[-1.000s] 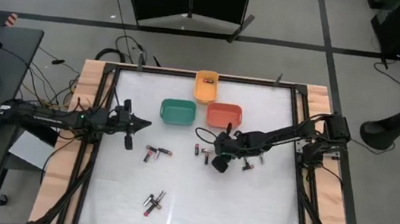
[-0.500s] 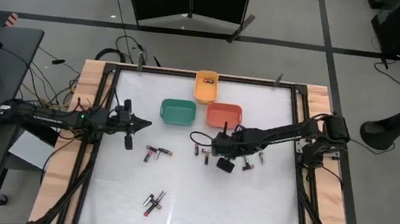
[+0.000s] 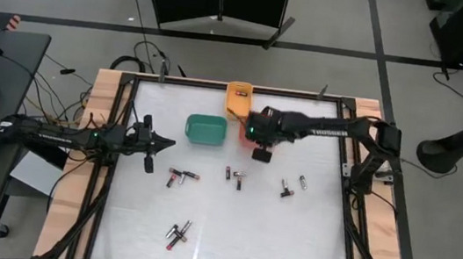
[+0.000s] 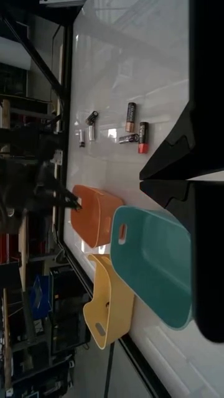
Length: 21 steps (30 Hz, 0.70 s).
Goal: Sort batteries
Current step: Put the brown battery into the orange bin
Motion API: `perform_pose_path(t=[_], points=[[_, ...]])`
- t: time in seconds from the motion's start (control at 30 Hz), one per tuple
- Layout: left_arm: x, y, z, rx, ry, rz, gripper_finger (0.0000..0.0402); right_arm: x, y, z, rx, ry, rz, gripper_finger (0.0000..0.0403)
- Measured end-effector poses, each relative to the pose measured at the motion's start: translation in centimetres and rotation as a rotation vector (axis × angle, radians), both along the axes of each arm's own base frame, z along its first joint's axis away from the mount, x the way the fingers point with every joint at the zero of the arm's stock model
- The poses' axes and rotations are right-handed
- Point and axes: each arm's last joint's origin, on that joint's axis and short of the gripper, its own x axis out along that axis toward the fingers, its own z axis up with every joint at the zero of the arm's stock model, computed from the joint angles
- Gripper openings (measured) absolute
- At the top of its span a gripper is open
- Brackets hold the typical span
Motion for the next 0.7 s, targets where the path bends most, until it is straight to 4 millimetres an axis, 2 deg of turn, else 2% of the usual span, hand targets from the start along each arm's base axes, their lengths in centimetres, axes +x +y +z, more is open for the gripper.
perform_pose_path(t=[0.13, 0.33, 0.53, 0.7], points=[[0.0, 0.0, 0.0, 0.002, 0.0, 0.0, 0.001, 0.0, -2.4, -1.5, 0.033, 0.0, 0.024, 0.0058], [0.0, 0.0, 0.0, 0.004, 0.001, 0.001, 0.001, 0.4, -4.2, -4.0, 0.063, 0.035, 0.045, 0.0058], [0.0, 0.0, 0.0, 0.005, 0.002, 0.001, 0.001, 0.8, -4.7, -6.3, 0.089, 0.078, 0.049, 0.0058], [0.0, 0.0, 0.0, 0.006, 0.006, 0.001, 0.001, 1.0, -4.7, -6.6, 0.094, 0.077, 0.032, 0.0078]])
